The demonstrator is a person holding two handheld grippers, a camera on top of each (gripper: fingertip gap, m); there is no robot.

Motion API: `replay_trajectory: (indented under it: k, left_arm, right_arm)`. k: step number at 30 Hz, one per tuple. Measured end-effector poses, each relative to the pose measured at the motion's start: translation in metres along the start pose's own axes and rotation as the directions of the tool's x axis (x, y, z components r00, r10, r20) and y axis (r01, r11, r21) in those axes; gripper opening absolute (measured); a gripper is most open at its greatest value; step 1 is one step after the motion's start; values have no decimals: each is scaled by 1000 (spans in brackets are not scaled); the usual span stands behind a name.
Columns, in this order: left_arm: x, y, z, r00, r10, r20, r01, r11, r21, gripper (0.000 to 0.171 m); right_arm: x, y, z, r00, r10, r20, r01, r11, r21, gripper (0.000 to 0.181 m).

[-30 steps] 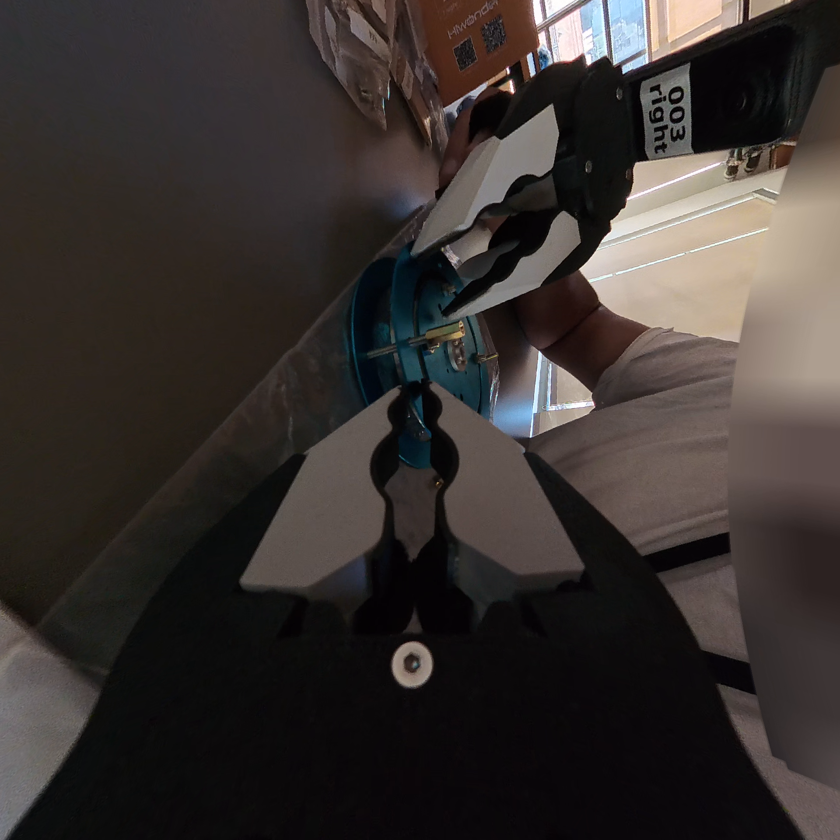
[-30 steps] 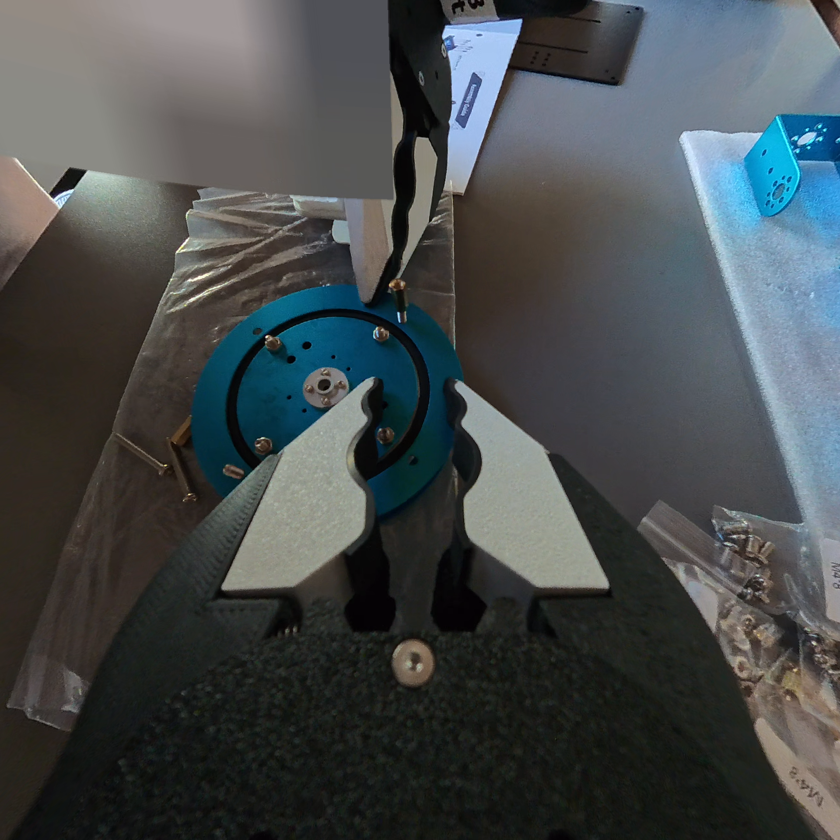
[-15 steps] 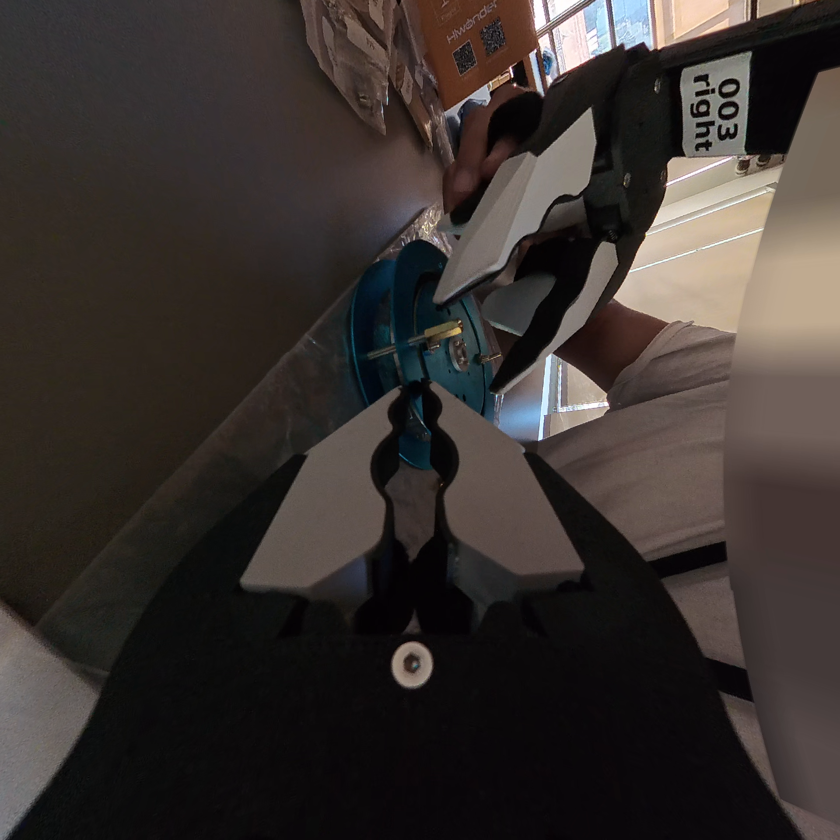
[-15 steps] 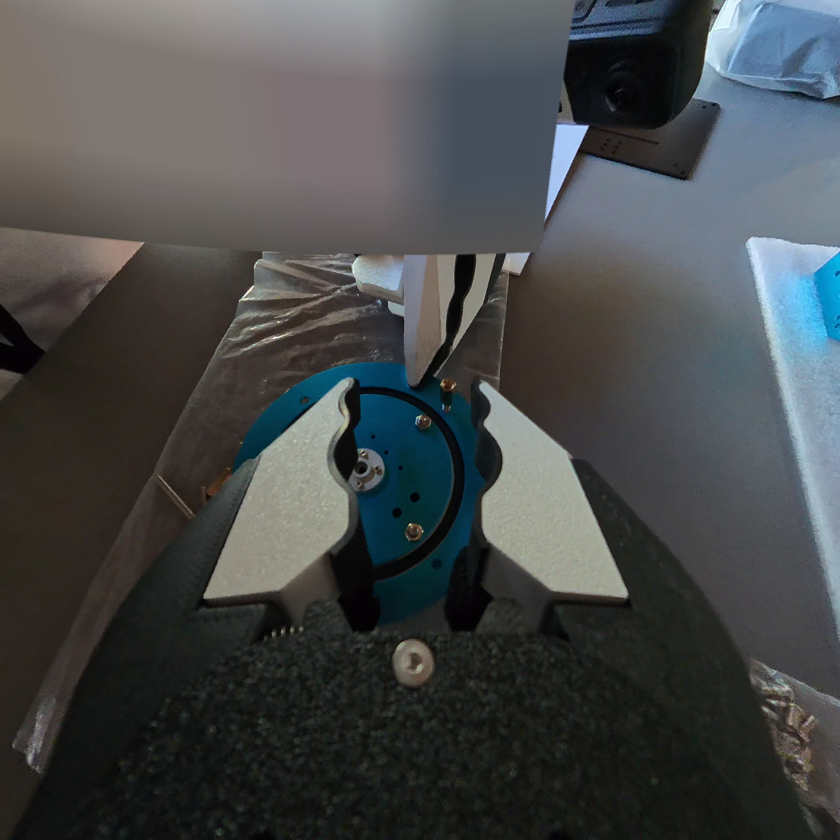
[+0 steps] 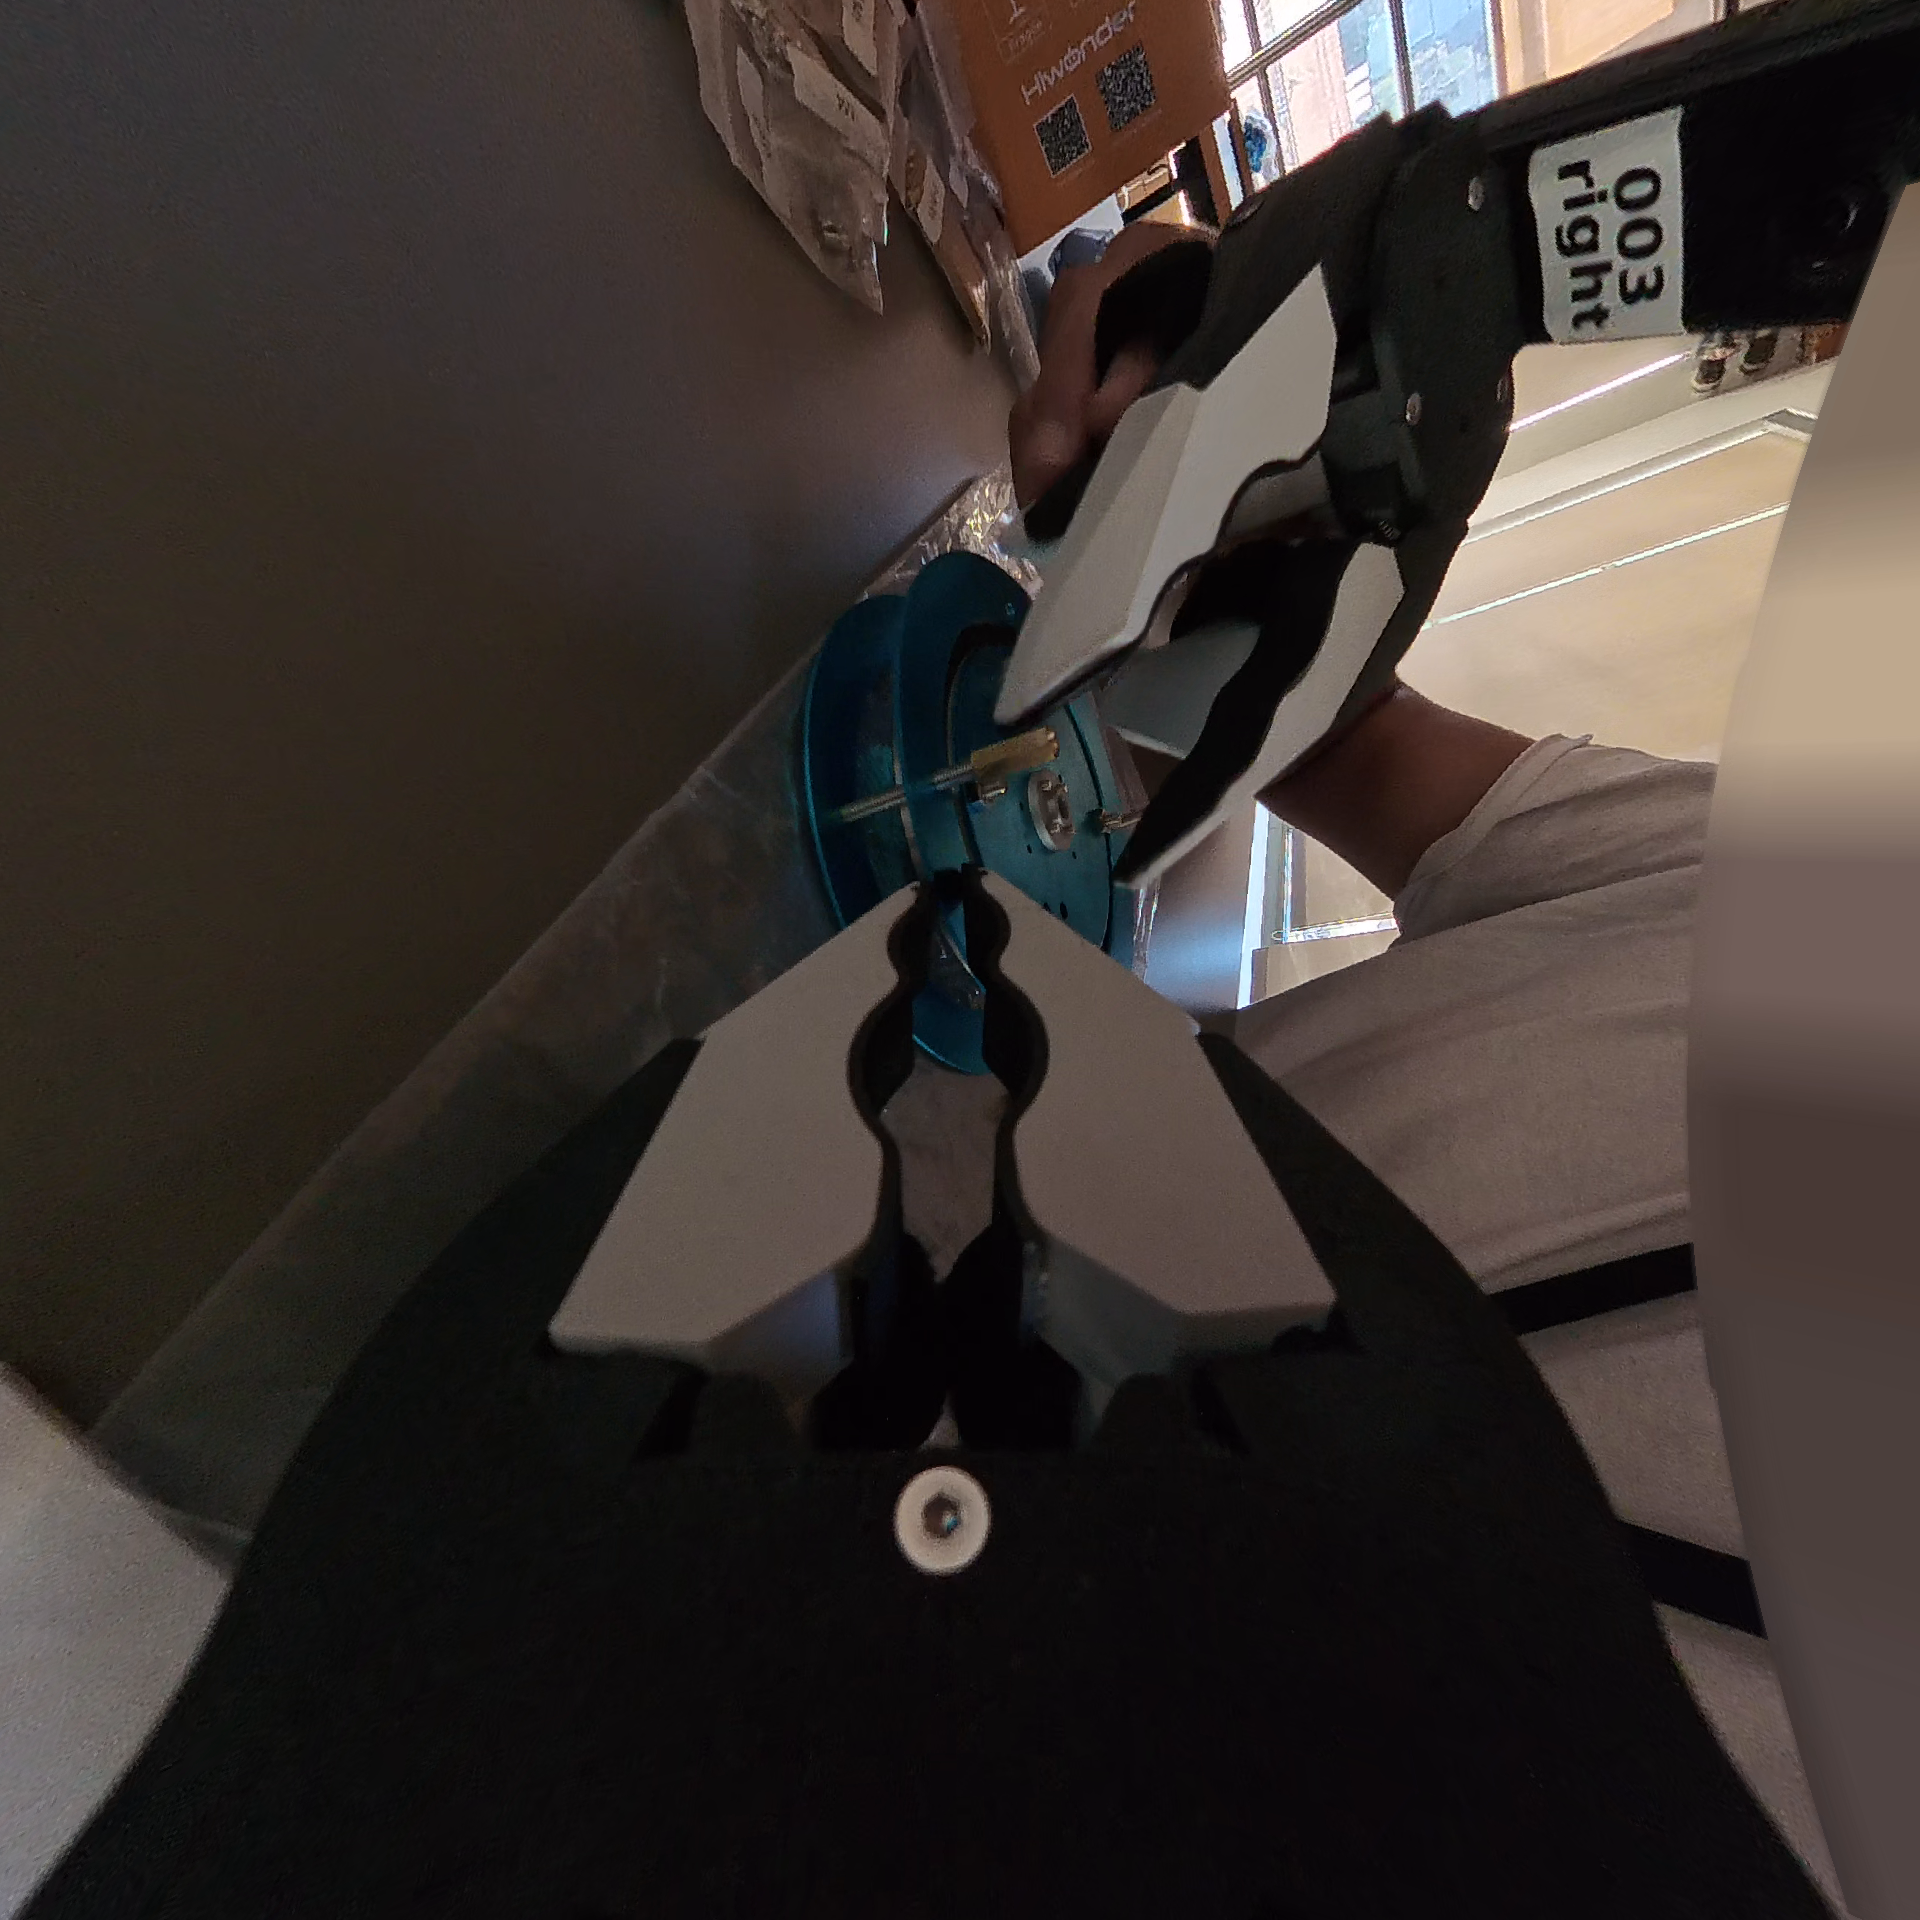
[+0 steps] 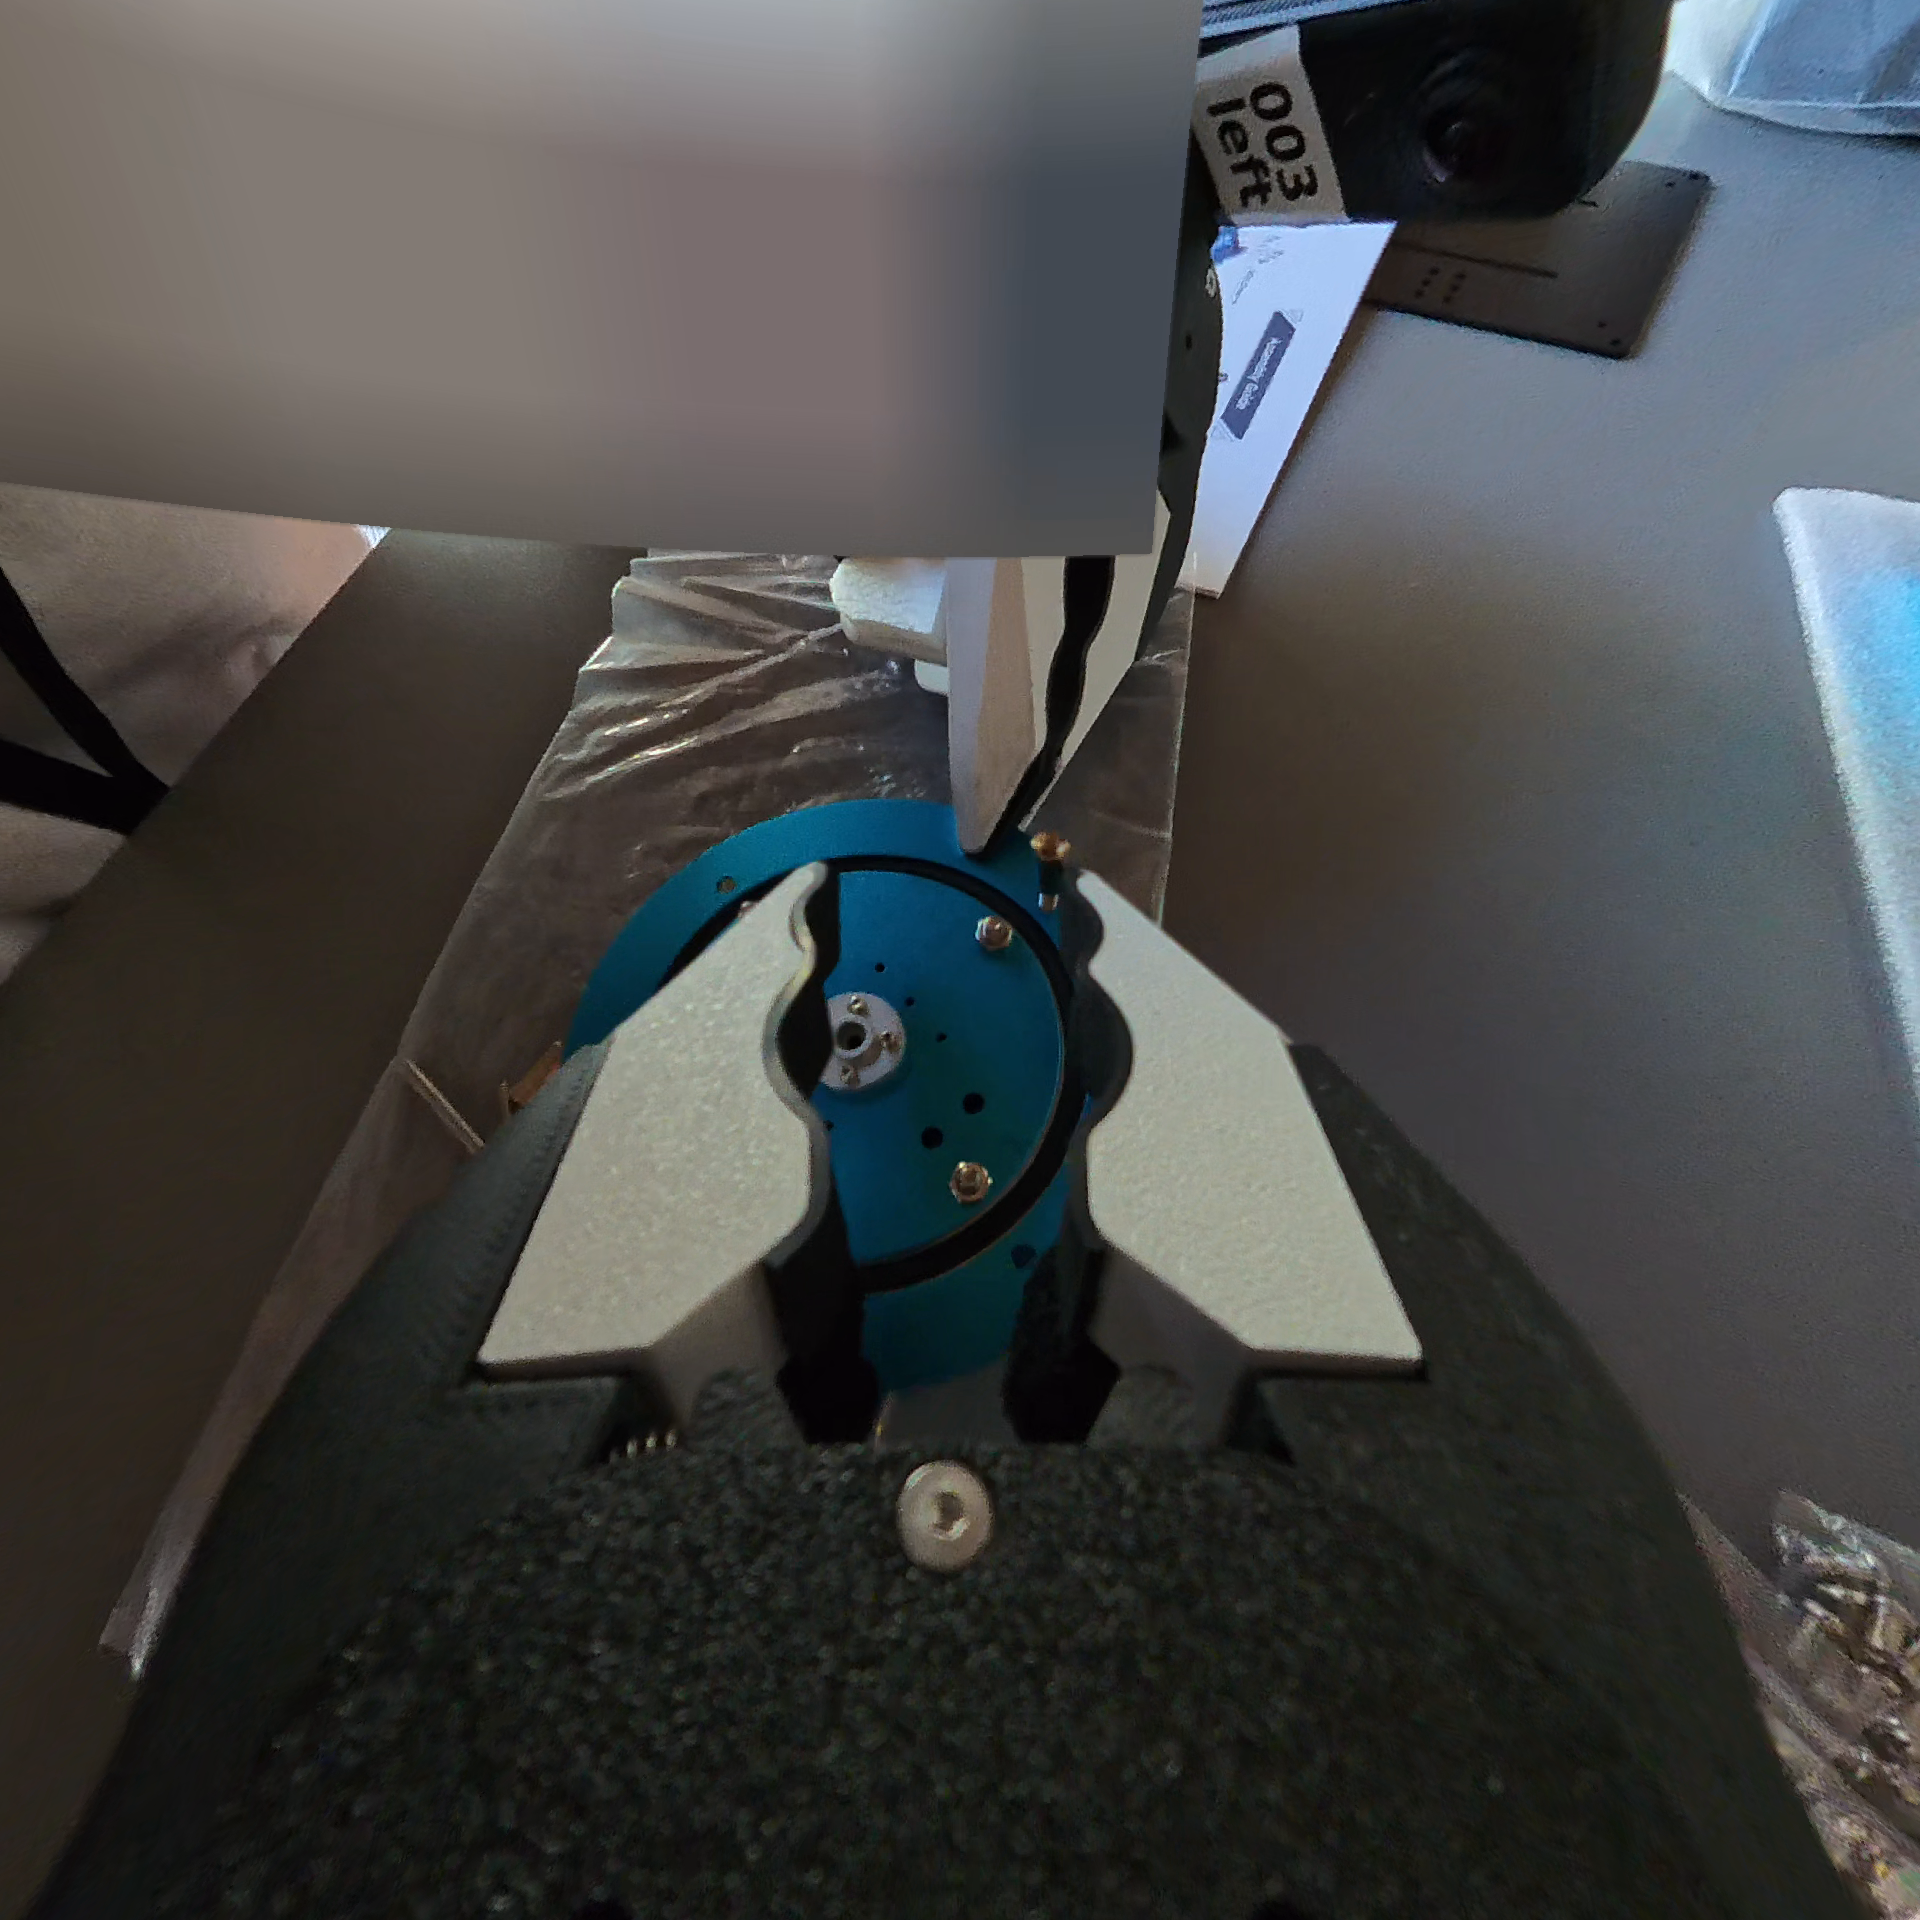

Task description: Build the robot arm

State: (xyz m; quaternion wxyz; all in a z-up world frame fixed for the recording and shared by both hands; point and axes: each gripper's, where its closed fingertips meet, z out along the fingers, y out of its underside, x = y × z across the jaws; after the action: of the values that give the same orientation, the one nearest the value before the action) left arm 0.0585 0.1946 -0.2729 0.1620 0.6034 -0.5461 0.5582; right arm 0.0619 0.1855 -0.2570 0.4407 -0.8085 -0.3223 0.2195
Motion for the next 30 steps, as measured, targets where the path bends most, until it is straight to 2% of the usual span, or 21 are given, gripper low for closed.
replay_trajectory:
  k: [4, 8, 10, 12, 14, 16, 18, 20, 23, 26, 30]
  left_arm:
    - [0, 0, 0, 1000, 2, 2, -2, 1000, 1, 4]
    - [0, 0, 0, 1000, 5, 4, -5, 1000, 3, 4]
    - [0, 0, 0, 1000, 7, 5, -7, 1000, 3, 4]
    - [-1, -1, 0, 1000, 6, 5, -6, 1000, 4, 4]
    - [-1, -1, -1, 1000, 5, 7, -5, 1000, 7, 4]
    - [-1, -1, -1, 1000, 7, 8, -7, 1000, 8, 4]
    - [-1, -1, -1, 1000, 7, 9, -7, 1000, 9, 4]
    - [-1, -1, -1, 1000, 7, 10, -7, 1000, 10, 4]
    - [-1, -1, -1, 1000, 9, 10, -9, 1000, 8, 4]
    - [-1, -1, 0, 1000, 11, 10, -11, 1000, 7, 4]
    - [-1, -1, 0, 1000, 13, 11, -13, 1000, 8, 4]
  right_arm:
    - [3, -2, -8, 1000, 3, -7, -3, 1000, 21, 32]
    - [2, -2, 4, 1000, 0, 2, 0, 1000, 9, 47]
    - [-1, 2, 5, 1000, -4, 10, 4, 1000, -18, 44]
    - [-3, 2, 0, 1000, -5, 17, 6, 1000, -18, 29]
    - [-1, 2, -4, 1000, 5, 5, -5, 1000, -4, 27]
    - [2, 1, -3, 1000, 0, -7, 0, 1000, -3, 29]
    - [5, -1, 3, 1000, -8, -23, 8, 1000, -6, 42]
    - [5, -2, 8, 1000, -18, -26, 18, 1000, -5, 45]
    - [7, -8, 8, 998, -28, -57, 30, 999, 26, 32]
    - [14, -13, 7, 994, -26, -106, 32, 998, 53, 27]
    - [16, -5, 9, 992, -30, -122, 31, 999, 12, 20]
